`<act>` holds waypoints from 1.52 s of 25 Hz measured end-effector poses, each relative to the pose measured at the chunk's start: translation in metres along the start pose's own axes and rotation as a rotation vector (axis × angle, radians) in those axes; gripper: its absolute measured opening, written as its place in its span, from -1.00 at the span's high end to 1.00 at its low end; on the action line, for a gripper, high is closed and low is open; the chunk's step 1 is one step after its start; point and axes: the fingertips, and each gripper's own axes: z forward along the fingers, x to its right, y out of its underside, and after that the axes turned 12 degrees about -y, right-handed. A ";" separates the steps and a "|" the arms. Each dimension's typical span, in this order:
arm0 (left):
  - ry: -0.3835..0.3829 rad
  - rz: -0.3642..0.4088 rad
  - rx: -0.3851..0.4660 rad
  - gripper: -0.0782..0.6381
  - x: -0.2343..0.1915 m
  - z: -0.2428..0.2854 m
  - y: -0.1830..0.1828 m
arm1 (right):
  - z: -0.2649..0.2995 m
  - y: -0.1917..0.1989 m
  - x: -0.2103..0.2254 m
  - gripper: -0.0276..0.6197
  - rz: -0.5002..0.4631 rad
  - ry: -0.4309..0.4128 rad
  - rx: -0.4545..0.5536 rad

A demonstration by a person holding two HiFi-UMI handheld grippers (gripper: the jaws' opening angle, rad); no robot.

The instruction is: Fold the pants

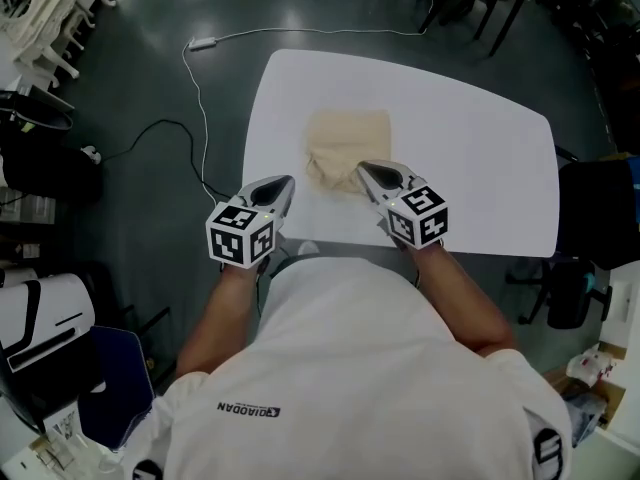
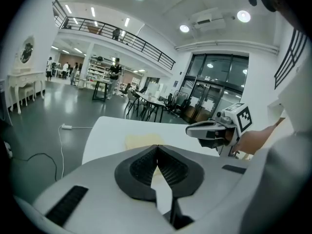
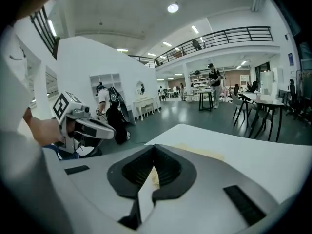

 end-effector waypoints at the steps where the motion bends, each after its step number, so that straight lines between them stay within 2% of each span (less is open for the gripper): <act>1: 0.002 0.005 0.001 0.70 0.008 -0.003 0.002 | -0.014 -0.001 -0.004 0.86 0.001 -0.005 0.027; 4: 0.005 0.012 0.007 0.70 0.035 -0.010 0.005 | -0.057 -0.002 -0.015 0.86 0.005 -0.019 0.094; 8: 0.004 0.033 0.016 0.70 0.080 -0.015 0.010 | -0.115 0.004 -0.022 0.86 0.012 0.002 0.170; 13: -0.008 0.050 0.030 0.70 0.140 -0.029 0.023 | -0.184 0.024 -0.033 0.86 0.064 0.005 0.252; 16: -0.021 0.067 0.031 0.70 0.170 -0.044 0.038 | -0.214 0.041 -0.048 0.86 0.075 -0.017 0.274; 19: -0.053 0.058 0.036 0.70 0.187 -0.062 0.052 | -0.231 0.063 -0.062 0.86 0.082 -0.042 0.255; 22: -0.106 0.040 0.051 0.70 0.190 -0.084 0.064 | -0.245 0.082 -0.075 0.86 0.095 -0.059 0.228; 25: -0.162 0.022 0.057 0.70 0.175 -0.107 0.073 | -0.249 0.091 -0.085 0.86 0.123 -0.060 0.233; 28: -0.183 0.024 0.052 0.70 0.161 -0.121 0.080 | -0.249 0.094 -0.095 0.86 0.138 -0.050 0.245; 32: -0.148 0.042 0.050 0.70 0.149 -0.124 0.078 | -0.240 0.094 -0.111 0.86 0.129 -0.021 0.241; 38: -0.031 0.127 0.038 0.70 0.138 -0.112 0.062 | -0.205 0.090 -0.115 0.86 0.163 0.057 0.249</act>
